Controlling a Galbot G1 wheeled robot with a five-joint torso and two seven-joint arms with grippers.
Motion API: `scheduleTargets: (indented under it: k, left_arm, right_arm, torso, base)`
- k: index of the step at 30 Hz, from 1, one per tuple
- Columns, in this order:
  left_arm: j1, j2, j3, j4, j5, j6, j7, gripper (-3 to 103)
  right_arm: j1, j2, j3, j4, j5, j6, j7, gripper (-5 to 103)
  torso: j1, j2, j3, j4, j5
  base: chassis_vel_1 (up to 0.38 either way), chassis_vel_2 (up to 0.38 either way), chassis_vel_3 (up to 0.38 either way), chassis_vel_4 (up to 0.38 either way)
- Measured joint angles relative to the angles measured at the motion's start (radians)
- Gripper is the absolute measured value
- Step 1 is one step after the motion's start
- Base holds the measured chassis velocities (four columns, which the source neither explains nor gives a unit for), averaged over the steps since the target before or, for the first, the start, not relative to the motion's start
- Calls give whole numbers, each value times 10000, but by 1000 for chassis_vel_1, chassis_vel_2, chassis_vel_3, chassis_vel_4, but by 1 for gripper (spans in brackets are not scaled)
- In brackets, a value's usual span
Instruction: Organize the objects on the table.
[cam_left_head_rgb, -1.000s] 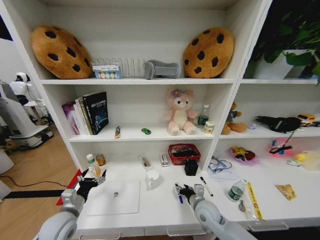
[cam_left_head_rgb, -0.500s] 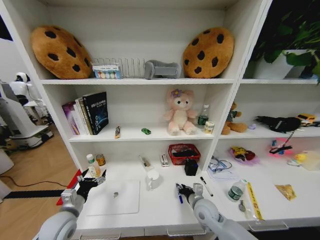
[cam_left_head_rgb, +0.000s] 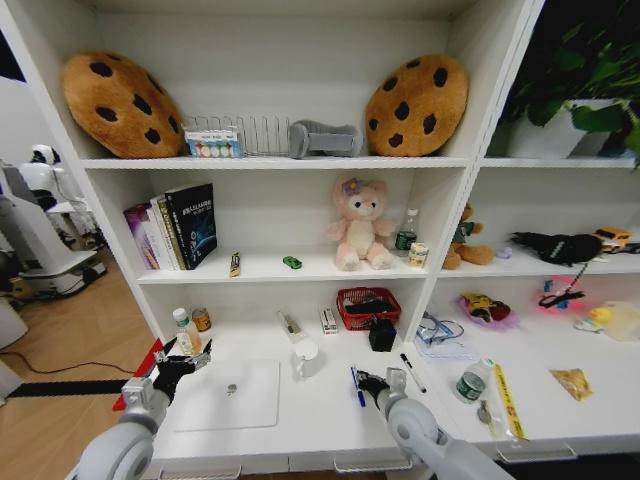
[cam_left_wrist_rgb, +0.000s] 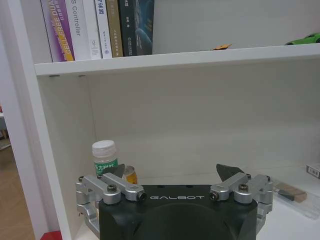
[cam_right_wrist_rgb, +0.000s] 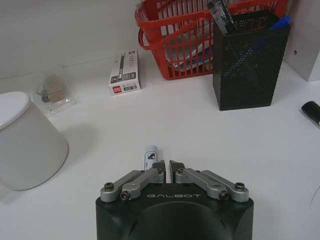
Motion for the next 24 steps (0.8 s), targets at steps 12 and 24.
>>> scheduleTargets:
  k: [12,24]
  left_arm:
    - [-13,-15,21,32,3,0,-1,100]
    - [145,-3,-86,-18,8,-5,-3,100]
  right_arm:
    - [169,-127,97,234,-252,5,-37,41]
    - [1094,168,-834,-458,19,-8,18,85]
  torso:
    - [0,0,0,-1,-1]
    - [0,-1,0,1,0]
  base:
    - [0,0,0,0]
    - [0,0,0,0]
